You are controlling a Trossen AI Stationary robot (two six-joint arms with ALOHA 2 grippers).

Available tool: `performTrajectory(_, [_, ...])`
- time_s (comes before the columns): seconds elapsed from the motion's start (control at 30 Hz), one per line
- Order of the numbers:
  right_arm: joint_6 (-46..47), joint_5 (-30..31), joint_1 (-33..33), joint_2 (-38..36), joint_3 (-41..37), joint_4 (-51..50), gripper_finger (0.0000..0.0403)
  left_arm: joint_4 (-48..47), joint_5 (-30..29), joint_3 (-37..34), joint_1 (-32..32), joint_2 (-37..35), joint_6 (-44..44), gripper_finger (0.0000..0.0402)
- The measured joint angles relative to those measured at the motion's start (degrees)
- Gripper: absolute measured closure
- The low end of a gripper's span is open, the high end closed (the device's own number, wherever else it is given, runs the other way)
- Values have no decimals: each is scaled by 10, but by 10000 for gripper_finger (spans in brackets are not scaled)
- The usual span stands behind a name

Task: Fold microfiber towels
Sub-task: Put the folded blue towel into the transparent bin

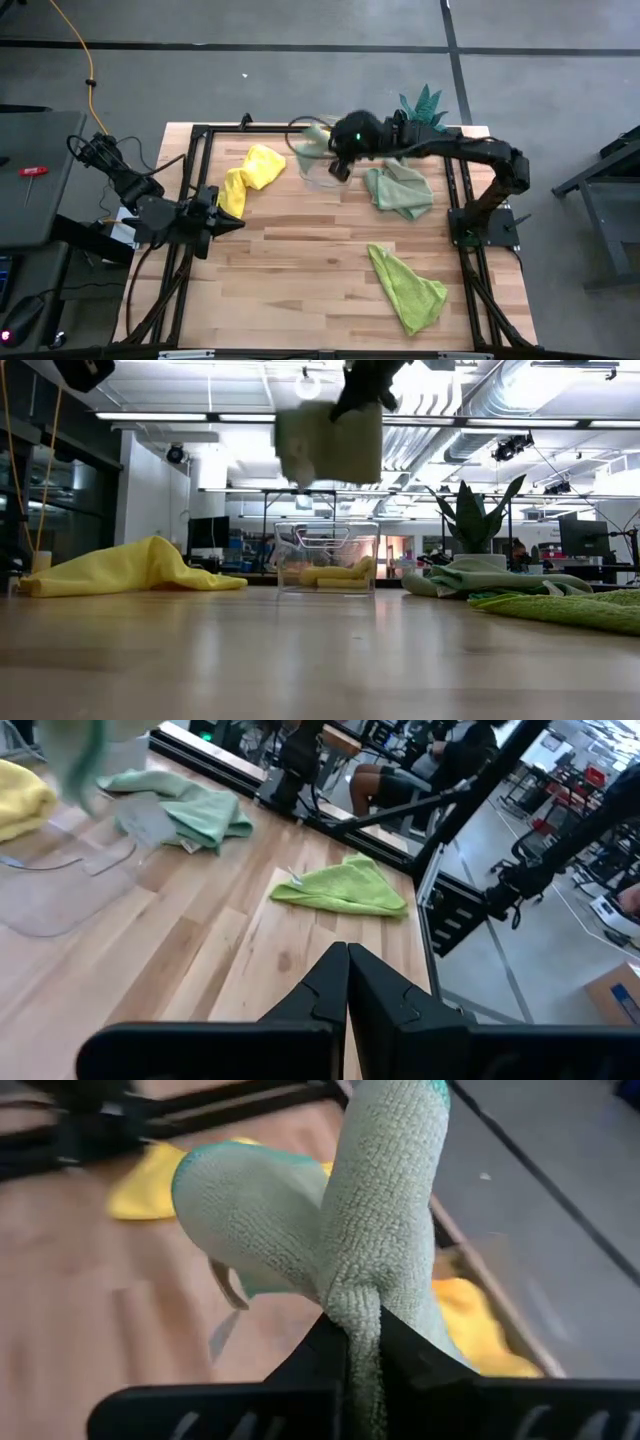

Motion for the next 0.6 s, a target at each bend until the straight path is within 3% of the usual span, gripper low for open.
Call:
performTrajectory(0.33, [-118, 5, -125, 34, 0, 7, 403, 1, -6, 0, 32, 5, -37, 401])
performTrajectory(0.6, [-135, 5, -156, 93, 0, 36, 403, 2, -16, 0, 55, 9, -65, 401])
